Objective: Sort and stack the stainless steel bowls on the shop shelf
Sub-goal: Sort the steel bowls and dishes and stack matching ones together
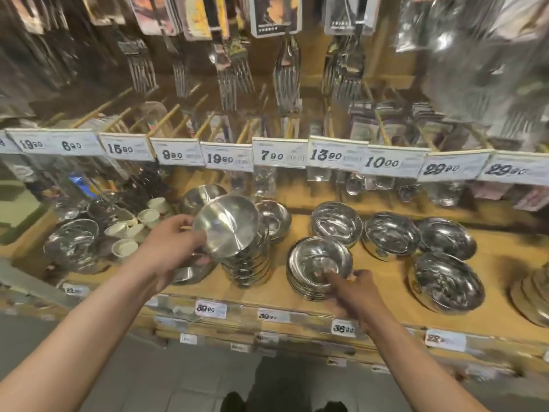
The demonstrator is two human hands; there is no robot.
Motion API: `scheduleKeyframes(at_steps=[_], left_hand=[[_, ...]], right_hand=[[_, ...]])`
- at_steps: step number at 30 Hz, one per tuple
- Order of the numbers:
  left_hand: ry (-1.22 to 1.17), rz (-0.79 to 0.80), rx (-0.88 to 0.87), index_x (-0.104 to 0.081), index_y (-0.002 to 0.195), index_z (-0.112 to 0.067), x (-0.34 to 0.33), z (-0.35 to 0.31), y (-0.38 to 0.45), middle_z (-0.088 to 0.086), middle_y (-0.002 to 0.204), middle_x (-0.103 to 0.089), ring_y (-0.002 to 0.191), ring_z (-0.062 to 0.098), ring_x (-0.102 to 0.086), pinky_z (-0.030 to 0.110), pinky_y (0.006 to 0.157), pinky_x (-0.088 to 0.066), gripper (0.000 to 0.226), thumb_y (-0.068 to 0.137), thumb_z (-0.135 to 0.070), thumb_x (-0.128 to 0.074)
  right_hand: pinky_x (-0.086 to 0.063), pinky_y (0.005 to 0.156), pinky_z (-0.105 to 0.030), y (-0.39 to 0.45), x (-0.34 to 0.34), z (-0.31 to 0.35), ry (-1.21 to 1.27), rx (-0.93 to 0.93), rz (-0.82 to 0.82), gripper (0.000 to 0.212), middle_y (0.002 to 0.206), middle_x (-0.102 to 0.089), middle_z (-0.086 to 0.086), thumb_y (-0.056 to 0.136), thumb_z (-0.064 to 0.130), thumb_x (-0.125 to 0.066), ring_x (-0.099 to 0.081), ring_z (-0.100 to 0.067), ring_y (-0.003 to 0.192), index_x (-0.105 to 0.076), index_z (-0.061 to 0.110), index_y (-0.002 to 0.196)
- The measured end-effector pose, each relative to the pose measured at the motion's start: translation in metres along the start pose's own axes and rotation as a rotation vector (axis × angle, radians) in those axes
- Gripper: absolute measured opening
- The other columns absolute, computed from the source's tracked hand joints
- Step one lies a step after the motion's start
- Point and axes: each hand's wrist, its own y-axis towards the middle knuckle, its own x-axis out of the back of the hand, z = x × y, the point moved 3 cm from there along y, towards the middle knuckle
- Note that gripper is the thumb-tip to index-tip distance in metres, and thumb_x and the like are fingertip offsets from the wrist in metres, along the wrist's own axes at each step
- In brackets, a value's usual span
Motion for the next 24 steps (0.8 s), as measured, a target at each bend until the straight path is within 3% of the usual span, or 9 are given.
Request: scheduleKeyframes(at_steps=[2, 5, 8, 10, 13, 15, 18, 21, 24], left_hand=[[-0.017, 0.002, 0.013, -0.065, 0.106, -0.006, -0.003, 0.004, -0.005, 0.019, 0.090, -0.074, 0.068, 0.027, -0.072, 0.024, 0.048, -0.057, 0.025, 0.085, 0.009, -0.062], [-0.039, -0.024, 0.006, -0.067, 0.106, -0.007, -0.009, 0.008, -0.012, 0.016, 0.091, -0.075, 0.069, 0.025, -0.075, 0.023, 0.051, -0.056, 0.027, 0.084, 0.008, -0.065], [-0.061, -0.036, 0.015, -0.067, 0.105, -0.010, -0.017, 0.011, -0.018, 0.008, 0.079, -0.078, 0.068, 0.022, -0.075, 0.023, 0.053, -0.057, 0.026, 0.084, 0.006, -0.067], [-0.069, -0.020, 0.021, -0.066, 0.105, -0.011, -0.023, 0.011, -0.021, 0.008, 0.080, -0.078, 0.071, 0.024, -0.076, 0.024, 0.054, -0.057, 0.027, 0.084, 0.006, -0.067], [-0.076, -0.023, 0.023, -0.065, 0.107, -0.012, -0.028, 0.010, -0.026, 0.016, 0.094, -0.077, 0.079, 0.028, -0.076, 0.025, 0.057, -0.058, 0.026, 0.086, 0.004, -0.066], [-0.069, -0.032, 0.023, -0.065, 0.107, -0.012, -0.029, 0.011, -0.029, 0.017, 0.097, -0.076, 0.081, 0.030, -0.076, 0.026, 0.058, -0.058, 0.025, 0.087, 0.004, -0.066], [-0.075, -0.047, 0.019, -0.065, 0.106, -0.012, -0.030, 0.013, -0.031, 0.018, 0.099, -0.075, 0.081, 0.030, -0.076, 0.029, 0.061, -0.059, 0.025, 0.087, 0.004, -0.066], [-0.087, -0.055, 0.017, -0.064, 0.108, -0.011, -0.030, 0.015, -0.031, 0.018, 0.103, -0.074, 0.080, 0.028, -0.076, 0.028, 0.061, -0.059, 0.026, 0.087, 0.005, -0.065], [-0.074, -0.057, 0.009, -0.063, 0.110, -0.010, -0.033, 0.016, -0.031, 0.018, 0.107, -0.072, 0.083, 0.028, -0.075, 0.029, 0.063, -0.059, 0.029, 0.086, 0.005, -0.064]], right_hand=[[-0.055, 0.051, -0.028, 0.008, 0.013, 0.003, -0.067, 0.021, -0.038, 0.062, 0.090, -0.073, -0.010, 0.084, 0.053, -0.075, -0.071, -0.015, 0.061, -0.042, 0.012, 0.117], [-0.058, 0.091, -0.048, 0.029, 0.028, 0.015, -0.174, 0.076, -0.072, 0.060, 0.112, -0.072, -0.014, 0.089, 0.048, -0.069, -0.070, -0.033, 0.101, -0.055, 0.007, 0.130], [-0.050, 0.102, -0.052, 0.042, 0.028, 0.031, -0.223, 0.200, -0.034, 0.046, 0.124, -0.069, -0.009, 0.089, 0.034, -0.074, -0.065, -0.031, 0.114, -0.064, 0.011, 0.128], [-0.051, 0.101, -0.048, 0.049, 0.023, 0.036, -0.310, 0.283, -0.004, 0.036, 0.122, -0.070, -0.007, 0.091, 0.027, -0.073, -0.065, -0.028, 0.112, -0.070, 0.008, 0.122], [-0.057, 0.083, -0.047, 0.051, 0.023, 0.038, -0.353, 0.341, -0.029, 0.007, 0.096, -0.077, -0.014, 0.088, 0.011, -0.072, -0.069, -0.030, 0.080, -0.076, 0.008, 0.094], [-0.060, 0.077, -0.052, 0.051, 0.024, 0.038, -0.356, 0.343, -0.031, 0.016, 0.074, -0.075, -0.011, 0.087, 0.007, -0.071, -0.067, -0.027, 0.060, -0.071, 0.018, 0.076], [-0.062, 0.075, -0.052, 0.051, 0.028, 0.039, -0.326, 0.314, -0.025, 0.019, 0.061, -0.070, -0.006, 0.086, 0.008, -0.072, -0.069, -0.028, 0.054, -0.065, 0.019, 0.072], [-0.062, 0.071, -0.056, 0.050, 0.028, 0.039, -0.252, 0.244, -0.012, 0.011, 0.070, -0.069, -0.011, 0.082, -0.001, -0.066, -0.068, -0.030, 0.050, -0.060, 0.009, 0.085], [-0.063, 0.073, -0.054, 0.048, 0.020, 0.035, -0.183, 0.133, 0.015, 0.019, 0.096, -0.063, -0.016, 0.082, -0.010, -0.063, -0.070, -0.023, 0.053, -0.056, 0.002, 0.096]])
